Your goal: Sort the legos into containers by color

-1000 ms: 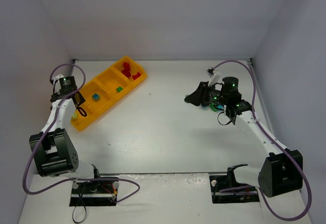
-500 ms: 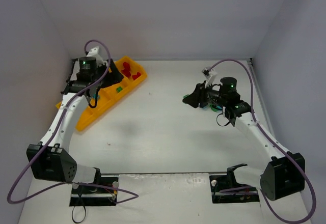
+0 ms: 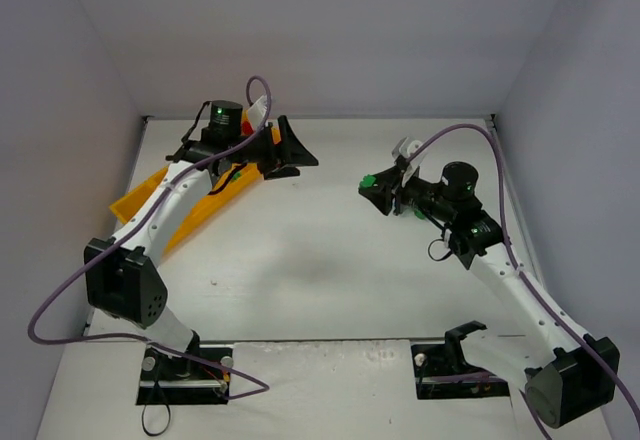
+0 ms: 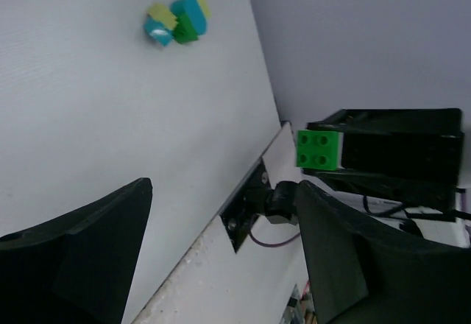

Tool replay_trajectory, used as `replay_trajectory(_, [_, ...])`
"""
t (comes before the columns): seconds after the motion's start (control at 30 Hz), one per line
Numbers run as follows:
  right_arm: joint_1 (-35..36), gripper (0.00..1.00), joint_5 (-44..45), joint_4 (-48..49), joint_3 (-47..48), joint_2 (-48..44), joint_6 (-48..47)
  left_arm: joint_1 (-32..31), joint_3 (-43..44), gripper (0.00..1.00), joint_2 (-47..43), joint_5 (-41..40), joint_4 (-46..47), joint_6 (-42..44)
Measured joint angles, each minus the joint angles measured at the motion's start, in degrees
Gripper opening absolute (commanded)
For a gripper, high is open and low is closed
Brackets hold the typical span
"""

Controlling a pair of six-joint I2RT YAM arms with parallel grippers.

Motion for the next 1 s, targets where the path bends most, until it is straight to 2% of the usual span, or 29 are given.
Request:
replay_trajectory(0.33, [2.62, 0.17, -1.90, 0.13, 0.72, 1.68, -4.37, -6.95, 3.10, 0.73, 2.43, 10.08, 11.67, -9.84])
replay_trajectory(0.7, [3.58, 0.17, -3.41, 0.50, 2.19, 2.51, -5.64, -11.91, 5.90, 0.72, 10.21, 13.99, 12.59, -12.11])
replay_trajectory(0.87, [3.56, 0.17, -3.39, 0.28, 2.19, 2.60, -5.90, -12.41, 6.91, 0.59, 11.50, 15.37, 12.11, -12.48])
replay_trajectory(0.97, [3.56, 0.17, -3.41, 0.37, 2.19, 2.62, -6.16, -12.68, 7.58, 0.48, 11.50, 15.87, 12.17, -12.66])
replay_trajectory(1.0, [3.58, 0.17, -3.41, 0.44, 2.19, 2.67, -6.27, -12.81, 7.78, 0.41, 11.50, 16.09, 12.22, -12.70])
